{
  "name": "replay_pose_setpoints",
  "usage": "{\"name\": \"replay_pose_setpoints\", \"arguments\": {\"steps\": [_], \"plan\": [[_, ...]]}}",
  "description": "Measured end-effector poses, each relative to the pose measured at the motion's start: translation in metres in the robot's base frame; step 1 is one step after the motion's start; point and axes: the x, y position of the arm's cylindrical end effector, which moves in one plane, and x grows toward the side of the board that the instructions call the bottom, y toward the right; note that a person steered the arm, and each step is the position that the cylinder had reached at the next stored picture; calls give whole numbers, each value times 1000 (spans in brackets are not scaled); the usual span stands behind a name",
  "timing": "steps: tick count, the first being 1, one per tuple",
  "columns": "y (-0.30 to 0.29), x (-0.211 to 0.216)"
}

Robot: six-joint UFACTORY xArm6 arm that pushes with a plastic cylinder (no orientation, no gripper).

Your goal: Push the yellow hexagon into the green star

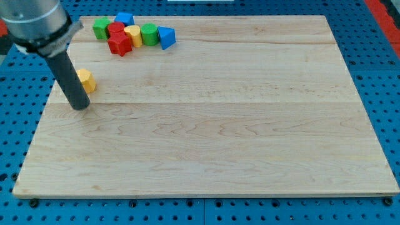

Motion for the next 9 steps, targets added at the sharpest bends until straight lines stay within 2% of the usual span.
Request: {"name": "replay_pose_setpoints", "arguments": {"steps": [1,2,3,4,6,7,9], "plan": [[-33,7],[-35,-53],[-30,-93],[-36,-85],[19,-78],[-15,-102],[-17,-129]]}}
